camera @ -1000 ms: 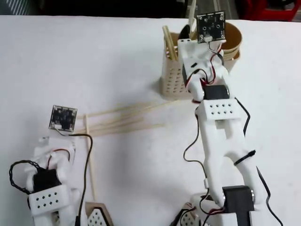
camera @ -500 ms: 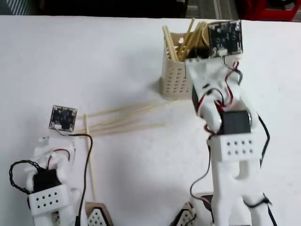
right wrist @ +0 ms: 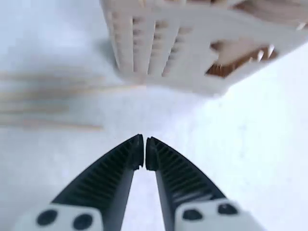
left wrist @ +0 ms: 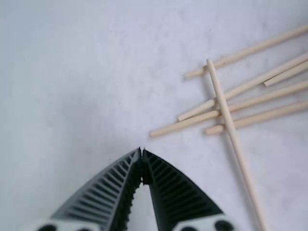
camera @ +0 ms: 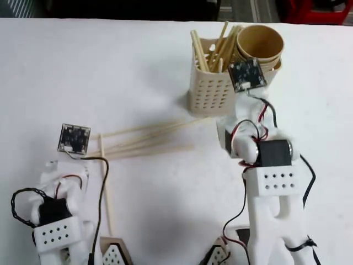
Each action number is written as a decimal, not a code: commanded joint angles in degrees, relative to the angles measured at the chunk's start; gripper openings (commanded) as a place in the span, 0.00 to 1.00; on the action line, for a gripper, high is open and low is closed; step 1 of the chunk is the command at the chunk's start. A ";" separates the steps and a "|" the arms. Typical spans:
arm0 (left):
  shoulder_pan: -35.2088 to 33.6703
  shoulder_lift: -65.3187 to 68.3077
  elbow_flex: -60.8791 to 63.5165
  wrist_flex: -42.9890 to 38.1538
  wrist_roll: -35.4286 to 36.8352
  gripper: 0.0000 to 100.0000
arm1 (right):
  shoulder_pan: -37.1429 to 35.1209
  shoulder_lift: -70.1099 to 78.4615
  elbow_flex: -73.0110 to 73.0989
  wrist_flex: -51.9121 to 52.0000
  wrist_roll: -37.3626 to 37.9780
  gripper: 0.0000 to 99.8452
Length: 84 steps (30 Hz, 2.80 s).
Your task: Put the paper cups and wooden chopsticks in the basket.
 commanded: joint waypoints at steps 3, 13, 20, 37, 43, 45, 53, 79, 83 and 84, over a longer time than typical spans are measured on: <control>-0.13 -0.75 -0.35 -1.23 -0.44 0.02 | 3.47 -1.63 6.95 -4.79 0.35 0.02; -0.04 -0.75 -0.62 -1.23 -0.44 0.02 | 5.58 -7.78 25.58 -20.79 -2.46 0.02; -0.04 -0.57 -4.75 -0.88 -0.09 0.02 | 5.23 -27.56 36.48 -22.46 -5.27 0.02; 27.47 0.75 -25.41 16.70 -2.55 0.19 | 3.38 -58.15 50.73 -22.11 -4.84 0.02; 29.49 16.04 -30.42 15.65 -6.07 0.21 | 3.47 -59.56 51.34 -22.11 -4.75 0.02; 29.49 22.73 -32.70 14.68 -8.53 0.22 | 3.47 -59.56 51.34 -22.11 -4.75 0.02; 34.86 45.85 -40.35 9.41 -14.15 0.25 | 3.47 -59.38 51.43 -22.11 -2.64 0.02; 35.56 108.35 -87.38 23.74 -14.24 0.15 | 3.38 -59.56 51.96 -22.11 -2.37 0.02; 35.74 114.24 -94.59 28.84 -14.07 0.05 | 3.38 -59.56 51.96 -22.11 -2.37 0.02; 35.74 115.38 -95.91 29.63 -13.98 0.04 | 3.38 -59.56 51.96 -22.11 -2.37 0.02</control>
